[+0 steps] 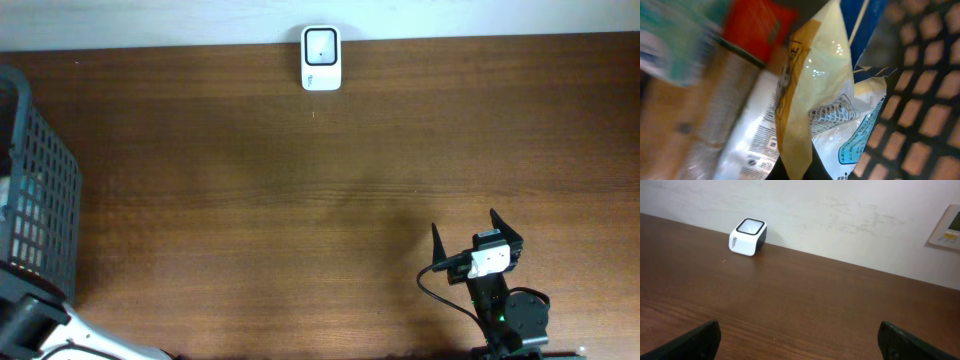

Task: Scan the item barcode
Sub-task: 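Reach the left gripper into the grey basket and grasp the snack bag, then lift the white-blue snack bag out and place it mid-table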

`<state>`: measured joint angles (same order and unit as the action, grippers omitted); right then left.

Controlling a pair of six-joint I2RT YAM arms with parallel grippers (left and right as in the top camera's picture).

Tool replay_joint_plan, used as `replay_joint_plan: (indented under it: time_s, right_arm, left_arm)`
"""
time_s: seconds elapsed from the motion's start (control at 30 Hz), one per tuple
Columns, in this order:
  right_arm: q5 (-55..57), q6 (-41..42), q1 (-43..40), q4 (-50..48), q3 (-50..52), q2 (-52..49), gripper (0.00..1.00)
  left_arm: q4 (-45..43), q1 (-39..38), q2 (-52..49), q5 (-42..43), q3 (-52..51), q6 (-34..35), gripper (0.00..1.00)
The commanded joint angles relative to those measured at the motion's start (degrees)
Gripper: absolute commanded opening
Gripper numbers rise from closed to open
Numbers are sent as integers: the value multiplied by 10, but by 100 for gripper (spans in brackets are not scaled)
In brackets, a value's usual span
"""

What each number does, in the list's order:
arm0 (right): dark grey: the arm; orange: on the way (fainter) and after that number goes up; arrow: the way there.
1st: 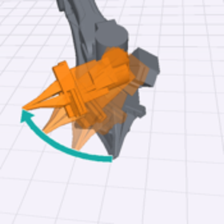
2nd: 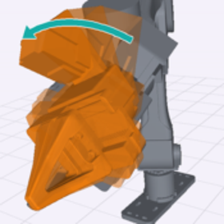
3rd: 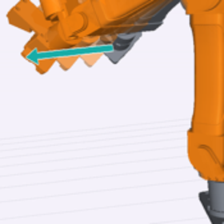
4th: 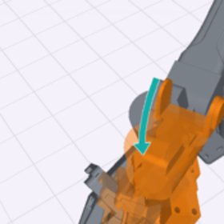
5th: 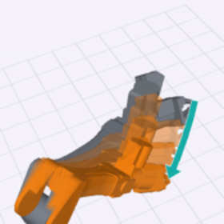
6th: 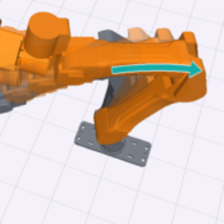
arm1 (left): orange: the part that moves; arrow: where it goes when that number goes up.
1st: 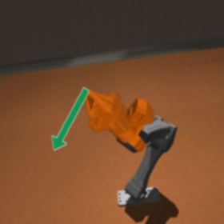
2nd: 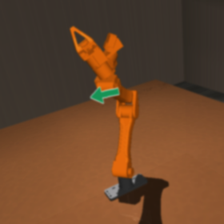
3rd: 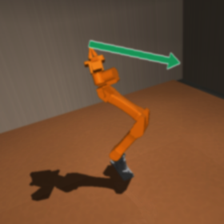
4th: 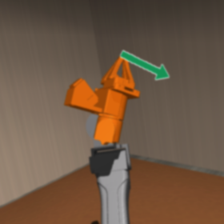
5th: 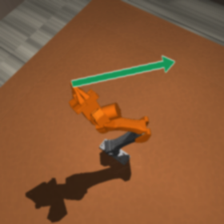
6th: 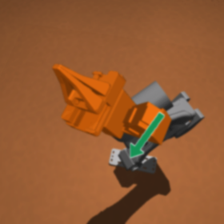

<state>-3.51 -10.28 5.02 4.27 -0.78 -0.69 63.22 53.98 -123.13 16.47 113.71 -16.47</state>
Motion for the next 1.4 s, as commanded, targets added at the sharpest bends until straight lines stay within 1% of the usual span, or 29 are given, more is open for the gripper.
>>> replay_joint_plan:
  time_s: [0.0, 0.1, 0.2, 0.27, 0.33, 0.37, 0.47, 0.53, 0.57, 0.6, 0.63, 0.7, 0.77, 0.83, 0.87, 0.9, 0.97, 1.07, 1.13, 1.2, 1.23, 1.33, 1.37]
  right_arm:
    - [-5, 2, -2, 0, 5, 4, 99]
    - [-5, 2, -2, 0, 4, 4, 99]
    - [-5, 2, -2, 0, 5, 4, 98]
    - [-5, 2, -2, 0, 4, 4, 99]
    - [-5, 2, -2, 0, 4, 4, 99]
    - [-5, 2, -2, 0, 5, 4, 99]
    - [-5, 2, -2, 0, 5, 4, 99]
    - [-5, 2, -2, 0, 5, 4, 99]
    - [-5, 2, -2, 0, 4, 4, 99]
    - [-5, 2, -2, 0, 5, 4, 99]
    - [-5, 2, -2, 0, 4, 4, 99]
    - [-5, 2, -2, 0, 4, 4, 99]
    - [-5, 2, -2, 0, 5, 4, 99]
    - [-5, 2, -2, 0, 4, 4, 99]
    - [-5, 2, -2, 0, 5, 4, 99]
    - [-5, 2, -2, 0, 4, 4, 99]
    - [-5, 2, -2, 0, 5, 4, 99]
    - [-5, 2, -2, 0, 5, 4, 99]
    - [-5, 2, -2, 0, 5, 4, 99]
    - [-5, 2, -2, 0, 5, 4, 99]
    - [-5, 2, -2, 0, 5, 4, 99]
    - [-5, 2, -2, 0, 5, 4, 99]
    - [-5, 2, -2, 0, 5, 4, 99]
  left_arm:
    - [3, -1, 95, 3, 68, 80, 0]
    - [0, -1, 166, 39, 94, 129, 0]
    - [-10, -16, 261, 161, 95, 159, 0]
    - [-3, -52, 298, 205, 95, 159, 0]
    - [25, -118, 322, 209, 95, 151, 0]
    - [56, -177, 324, 208, 95, 130, 0]
    - [94, -296, 316, 194, 73, 116, 0]
    - [93, -388, 310, 182, 17, 116, 0]
    - [84, -421, 309, 181, -16, 117, 0]
    - [60, -457, 308, 181, -63, 125, 0]
    - [18, -493, 308, 181, -121, 147, 0]
    - [-72, -534, 308, 181, -219, 203, 0]
    - [-209, -570, 306, 181, -344, 300, 0]
    - [-336, -603, 296, 181, -443, 399, 0]
    - [-394, -618, 289, 181, -480, 439, 0]
    - [-471, -640, 275, 181, -520, 495, 0]
    - [-579, -683, 244, 175, -563, 559, 0]
    - [-649, -750, 191, 108, -567, 639, 0]
    - [-697, -786, 167, 74, -567, 677, 0]
    - [-729, -826, 146, 22, -567, 718, 0]
    - [-728, -846, 140, -10, -567, 738, 0]
    - [-727, -883, 133, -74, -567, 741, 0]
    - [-729, -886, 133, -80, -567, 741, 5]
